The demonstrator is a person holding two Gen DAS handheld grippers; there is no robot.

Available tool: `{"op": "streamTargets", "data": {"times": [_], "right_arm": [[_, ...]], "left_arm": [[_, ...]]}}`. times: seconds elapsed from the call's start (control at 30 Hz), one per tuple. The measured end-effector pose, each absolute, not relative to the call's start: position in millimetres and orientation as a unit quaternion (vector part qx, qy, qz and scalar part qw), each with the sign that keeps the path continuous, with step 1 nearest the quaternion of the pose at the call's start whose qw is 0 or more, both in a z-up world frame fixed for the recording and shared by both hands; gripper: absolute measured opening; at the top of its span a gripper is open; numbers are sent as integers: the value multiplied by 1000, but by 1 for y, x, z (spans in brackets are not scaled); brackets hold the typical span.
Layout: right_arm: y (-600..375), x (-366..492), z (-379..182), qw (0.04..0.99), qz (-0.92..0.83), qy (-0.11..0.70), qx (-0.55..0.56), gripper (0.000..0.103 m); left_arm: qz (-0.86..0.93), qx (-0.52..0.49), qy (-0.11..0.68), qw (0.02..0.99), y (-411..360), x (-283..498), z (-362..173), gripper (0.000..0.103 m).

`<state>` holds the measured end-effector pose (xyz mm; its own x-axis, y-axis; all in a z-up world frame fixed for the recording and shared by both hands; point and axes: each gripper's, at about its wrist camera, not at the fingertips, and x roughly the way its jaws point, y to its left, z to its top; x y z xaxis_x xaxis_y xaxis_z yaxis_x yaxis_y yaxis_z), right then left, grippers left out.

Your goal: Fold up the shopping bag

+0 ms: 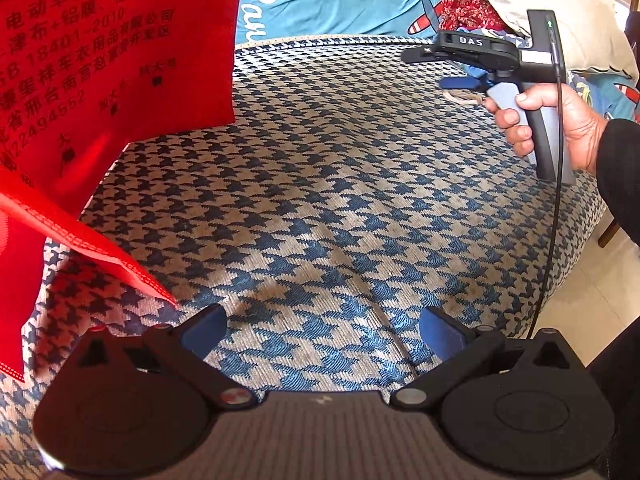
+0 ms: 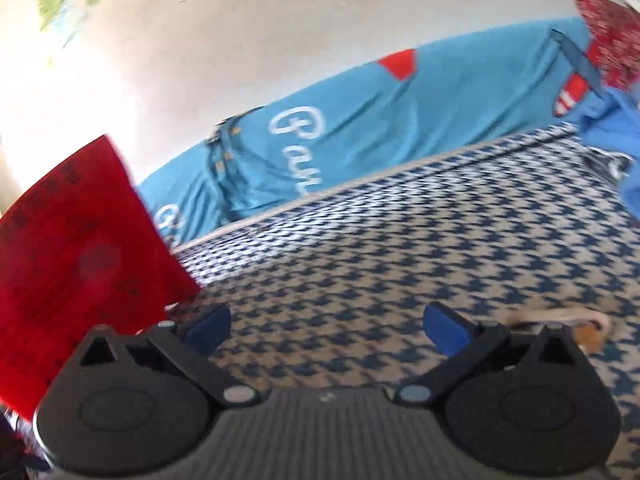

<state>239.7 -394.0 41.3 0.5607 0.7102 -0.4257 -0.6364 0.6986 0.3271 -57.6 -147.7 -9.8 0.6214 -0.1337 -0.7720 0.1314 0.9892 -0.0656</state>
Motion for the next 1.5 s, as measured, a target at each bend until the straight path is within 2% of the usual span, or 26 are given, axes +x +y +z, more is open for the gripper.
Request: {"op": "streamTargets", "data": {"times": [0.2, 0.37, 0.6, 0.93, 1.2, 1.5], "right_arm": [[-353, 205, 56, 857, 411, 309, 29, 103], [-383, 202, 53, 923, 234, 303, 33, 103], [-448, 209, 35, 949, 19, 309, 55, 103], [-438, 256, 9, 946, 22, 323, 32, 103], [-397, 242, 24, 933, 231, 270, 55, 103], [-384, 233, 25, 938, 128, 323, -6, 103]], "left_arm": [[-81, -1, 416, 906, -143, -72, 1, 103], [-90, 4, 405, 910, -142, -86, 10, 103], [-96, 4, 405, 909, -137, -91, 10, 103], [-93, 2, 424, 901, -136, -84, 0, 103], [-79, -8, 423, 903, -127, -85, 1, 103], [-79, -8, 411, 908, -121, -96, 10, 103]]}}
